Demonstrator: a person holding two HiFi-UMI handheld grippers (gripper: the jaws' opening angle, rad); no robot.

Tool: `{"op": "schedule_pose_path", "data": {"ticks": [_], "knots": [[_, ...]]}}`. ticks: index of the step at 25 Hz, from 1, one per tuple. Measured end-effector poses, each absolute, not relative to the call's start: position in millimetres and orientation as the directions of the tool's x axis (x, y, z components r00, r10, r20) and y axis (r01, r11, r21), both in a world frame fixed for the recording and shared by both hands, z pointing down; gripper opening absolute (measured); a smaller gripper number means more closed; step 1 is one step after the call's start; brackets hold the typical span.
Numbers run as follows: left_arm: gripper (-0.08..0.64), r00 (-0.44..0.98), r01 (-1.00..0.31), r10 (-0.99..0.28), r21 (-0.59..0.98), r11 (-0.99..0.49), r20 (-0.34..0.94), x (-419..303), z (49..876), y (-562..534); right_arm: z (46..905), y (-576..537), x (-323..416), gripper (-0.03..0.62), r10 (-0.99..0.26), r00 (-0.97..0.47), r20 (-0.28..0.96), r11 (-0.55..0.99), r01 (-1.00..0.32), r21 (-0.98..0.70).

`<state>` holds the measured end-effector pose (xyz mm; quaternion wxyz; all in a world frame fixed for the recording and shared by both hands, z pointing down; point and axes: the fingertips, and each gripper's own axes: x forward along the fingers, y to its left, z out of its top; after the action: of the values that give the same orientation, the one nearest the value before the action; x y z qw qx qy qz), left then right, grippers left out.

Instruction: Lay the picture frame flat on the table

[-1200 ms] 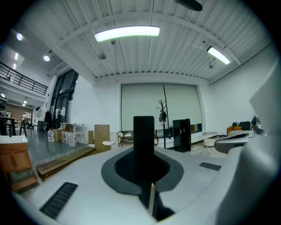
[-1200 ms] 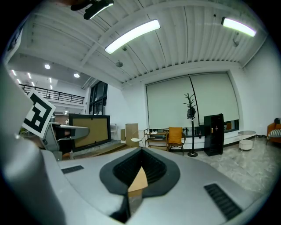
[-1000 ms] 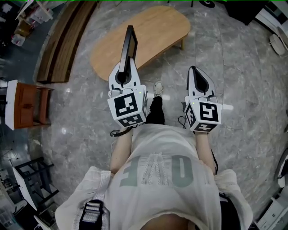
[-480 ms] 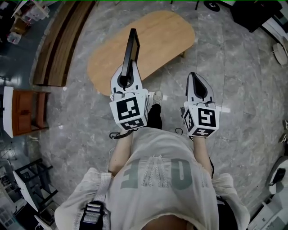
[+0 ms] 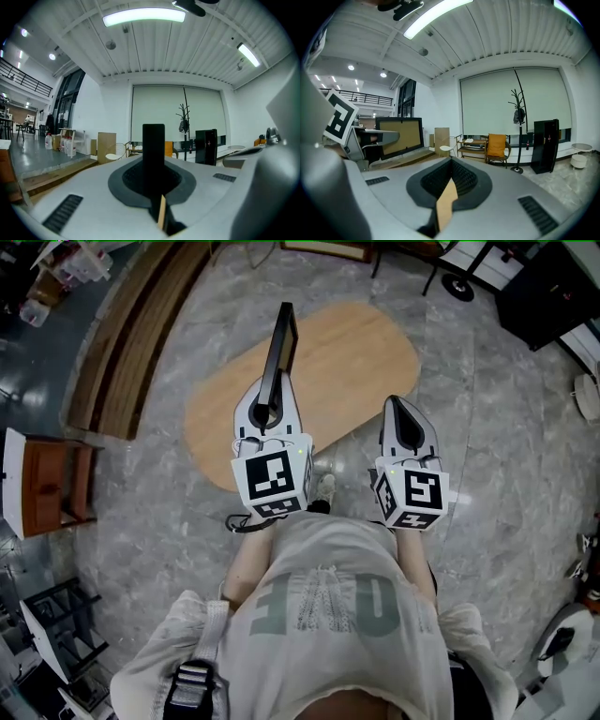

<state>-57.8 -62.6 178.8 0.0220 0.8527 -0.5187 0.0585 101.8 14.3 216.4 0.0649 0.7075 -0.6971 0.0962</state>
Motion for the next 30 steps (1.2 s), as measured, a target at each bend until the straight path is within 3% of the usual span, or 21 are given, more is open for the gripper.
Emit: {"op": "schedule_pose_path", "data": {"ticks": [10,30], "knots": [[0.018,0.433,-0.898,-0.894,-0.028,-0.439,0.116,-41.3,178.0,-98.4,224.6,-31.6,110.3,0.006,-0.97,-0.046,0.238,0.033,-0.998,-0.06],[0.018,0.233,-0.971,-0.966,-0.035,-0.238,0.112,13.5,178.5,-109.1,197.7,-89.7,168.3,0.006,-0.953,-0.26,0.156,0.261,-0.965,-0.014]]}}
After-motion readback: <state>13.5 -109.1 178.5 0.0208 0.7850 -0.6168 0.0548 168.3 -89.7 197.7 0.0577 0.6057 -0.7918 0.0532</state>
